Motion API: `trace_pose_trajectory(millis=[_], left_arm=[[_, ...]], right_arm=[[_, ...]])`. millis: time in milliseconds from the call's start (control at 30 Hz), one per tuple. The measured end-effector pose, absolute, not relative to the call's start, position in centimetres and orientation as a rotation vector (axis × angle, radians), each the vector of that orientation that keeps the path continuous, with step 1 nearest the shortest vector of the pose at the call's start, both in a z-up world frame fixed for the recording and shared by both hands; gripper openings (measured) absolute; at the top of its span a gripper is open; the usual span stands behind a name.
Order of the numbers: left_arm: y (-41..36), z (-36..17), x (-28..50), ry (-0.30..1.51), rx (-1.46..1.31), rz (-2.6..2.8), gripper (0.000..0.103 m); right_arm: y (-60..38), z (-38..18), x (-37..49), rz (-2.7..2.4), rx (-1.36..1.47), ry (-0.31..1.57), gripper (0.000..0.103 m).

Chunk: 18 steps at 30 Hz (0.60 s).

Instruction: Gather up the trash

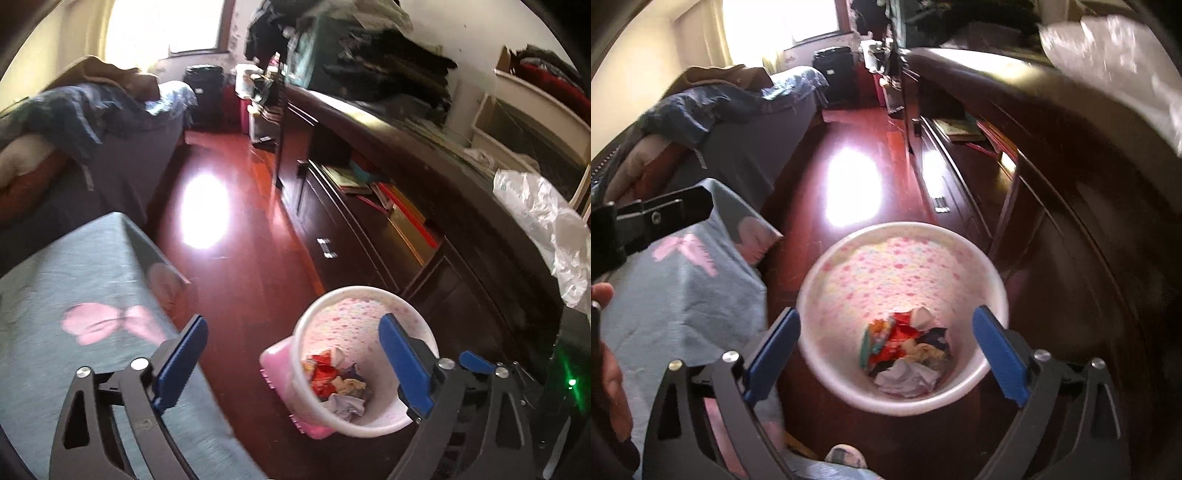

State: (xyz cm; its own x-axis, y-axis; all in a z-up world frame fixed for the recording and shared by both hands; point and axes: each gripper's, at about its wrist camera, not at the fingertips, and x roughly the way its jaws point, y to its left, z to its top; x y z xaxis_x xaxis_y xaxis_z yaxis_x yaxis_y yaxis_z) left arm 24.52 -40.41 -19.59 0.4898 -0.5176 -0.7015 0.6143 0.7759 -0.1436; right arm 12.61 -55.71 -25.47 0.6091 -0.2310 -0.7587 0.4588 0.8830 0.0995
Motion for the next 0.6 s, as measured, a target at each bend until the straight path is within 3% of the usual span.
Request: trace_pose_trajectory(millis=[600], left_arm=[[-14.8,-11.9,18.2,0.648,-0.023,-0.136,0.099]], right_arm=[[-34.2,-16.5,11.7,-0.108,0.111,0.717,0.1]])
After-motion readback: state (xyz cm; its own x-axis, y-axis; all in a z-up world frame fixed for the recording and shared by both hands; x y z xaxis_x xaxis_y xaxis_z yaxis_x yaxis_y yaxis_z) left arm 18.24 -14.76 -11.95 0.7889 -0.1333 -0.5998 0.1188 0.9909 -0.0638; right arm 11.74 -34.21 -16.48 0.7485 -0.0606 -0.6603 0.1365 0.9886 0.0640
